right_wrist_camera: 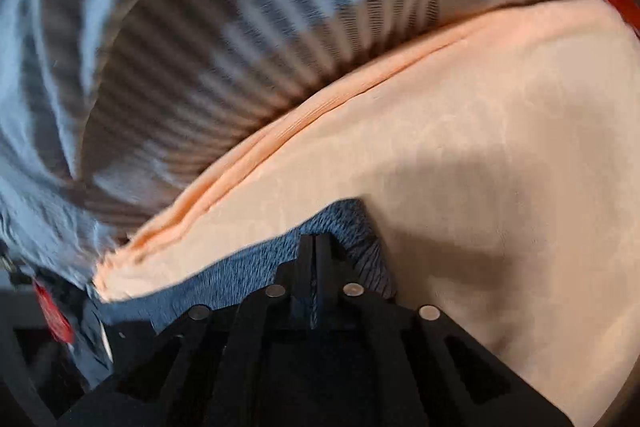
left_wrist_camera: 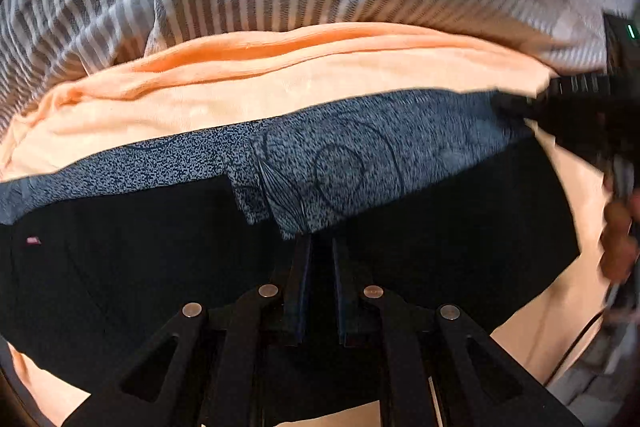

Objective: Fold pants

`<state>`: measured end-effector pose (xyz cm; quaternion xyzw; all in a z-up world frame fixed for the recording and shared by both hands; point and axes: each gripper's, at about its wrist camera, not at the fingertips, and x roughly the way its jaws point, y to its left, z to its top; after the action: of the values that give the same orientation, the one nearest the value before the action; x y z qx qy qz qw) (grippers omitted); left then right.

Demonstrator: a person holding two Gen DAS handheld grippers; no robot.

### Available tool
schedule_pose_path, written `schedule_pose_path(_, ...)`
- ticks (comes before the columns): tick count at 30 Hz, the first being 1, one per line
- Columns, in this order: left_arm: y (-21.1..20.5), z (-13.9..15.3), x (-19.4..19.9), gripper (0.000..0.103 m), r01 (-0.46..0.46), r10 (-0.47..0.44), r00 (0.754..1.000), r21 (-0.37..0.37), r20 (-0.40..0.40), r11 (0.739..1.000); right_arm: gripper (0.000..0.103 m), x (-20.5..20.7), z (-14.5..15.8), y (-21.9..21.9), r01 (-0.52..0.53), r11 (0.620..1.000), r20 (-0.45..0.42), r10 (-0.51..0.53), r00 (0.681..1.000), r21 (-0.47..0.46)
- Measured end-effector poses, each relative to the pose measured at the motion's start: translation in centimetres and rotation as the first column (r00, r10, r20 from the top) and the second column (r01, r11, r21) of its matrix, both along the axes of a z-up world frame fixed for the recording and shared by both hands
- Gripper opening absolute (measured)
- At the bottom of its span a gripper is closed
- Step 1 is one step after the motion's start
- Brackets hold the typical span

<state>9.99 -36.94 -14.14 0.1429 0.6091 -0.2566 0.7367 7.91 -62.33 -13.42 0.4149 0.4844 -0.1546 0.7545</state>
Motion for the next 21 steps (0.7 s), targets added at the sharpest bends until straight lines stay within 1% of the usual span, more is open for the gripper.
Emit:
schedule_pose_path(3, 0.2, -0.1, -0.6, 0.012, 0.002, -0.002, 1.0, 0.002, 0.003, 1.0, 0.001, -0.6, 0.9, 0.0, 0.003, 1.0, 0.021, -0.003, 1.0, 0.009)
schedule_pose_path(4, 0.5, -0.1, -0.7, 0.012, -0.002, 0.002, 1.0, -0.002, 0.0, 1.0, 0.003, -1.0, 1.3, 0.0, 0.002, 1.0, 0.03, -0.003, 1.0, 0.011)
schedule_pose_path(7, 1.3, -0.2, -1.3, 0.012, -0.001, 0.001, 1.0, -0.008, 0.007, 1.0, 0.004, -3.9, 2.8, 0.4, 0.01, 1.0, 0.044, -0.01, 0.999, 0.011)
schedule_pose_path(10, 1.8, -0.1, -2.1, 0.012, 0.019, -0.019, 0.999, 0.003, 0.032, 1.0, 0.004, -7.7, 3.6, 1.5, 0.007, 1.0, 0.024, -0.007, 1.0, 0.004)
schedule_pose_path(13, 2.0, -0.2, -2.5, 0.012, 0.019, -0.019, 0.999, 0.005, 0.039, 1.0, 0.004, -10.6, 4.2, 3.1, -0.021, 0.999, 0.007, 0.021, 1.0, -0.036)
schedule_pose_path(15, 2.1, -0.2, -2.7, 0.012, 0.015, -0.015, 0.999, 0.006, 0.04, 1.0, 0.004, -11.2, 3.8, 4.8, -0.065, 0.997, -0.02, 0.064, 0.998, -0.052)
schedule_pose_path(18, 2.2, 0.2, -3.1, 0.012, 0.004, -0.004, 0.999, 0.01, 0.037, 1.0, 0.004, -11.7, 2.8, 5.7, -0.103, 0.989, -0.065, 0.097, 0.993, -0.102)
schedule_pose_path(21, 2.9, 0.5, -3.5, 0.012, -0.032, 0.032, 0.999, 0.001, 0.017, 0.999, 0.004, -11.7, 3.0, 5.8, -0.109, 0.99, -0.069, 0.103, 0.992, -0.094)
